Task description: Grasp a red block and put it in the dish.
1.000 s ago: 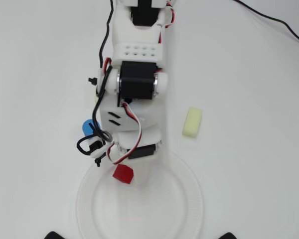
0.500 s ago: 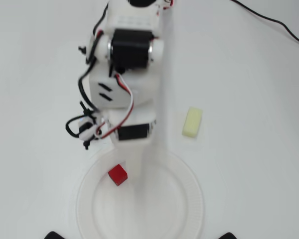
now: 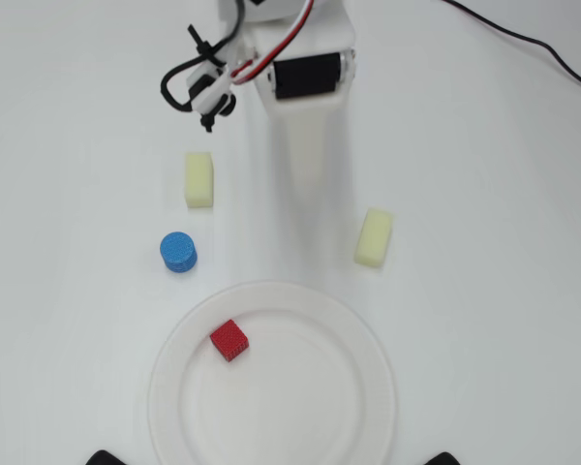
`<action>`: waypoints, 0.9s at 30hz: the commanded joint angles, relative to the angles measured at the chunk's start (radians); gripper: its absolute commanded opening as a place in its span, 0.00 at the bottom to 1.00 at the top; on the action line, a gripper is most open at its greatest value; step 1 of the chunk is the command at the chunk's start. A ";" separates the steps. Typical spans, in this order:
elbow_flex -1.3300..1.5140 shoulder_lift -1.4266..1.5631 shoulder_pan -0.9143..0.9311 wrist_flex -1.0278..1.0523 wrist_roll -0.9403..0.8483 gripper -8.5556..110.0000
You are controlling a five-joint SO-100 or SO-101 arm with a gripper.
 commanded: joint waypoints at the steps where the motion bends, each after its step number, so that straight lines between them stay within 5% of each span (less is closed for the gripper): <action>1: 0.192 0.153 0.002 0.074 0.014 0.33; 27: 1.486 0.979 0.011 -0.555 0.009 0.31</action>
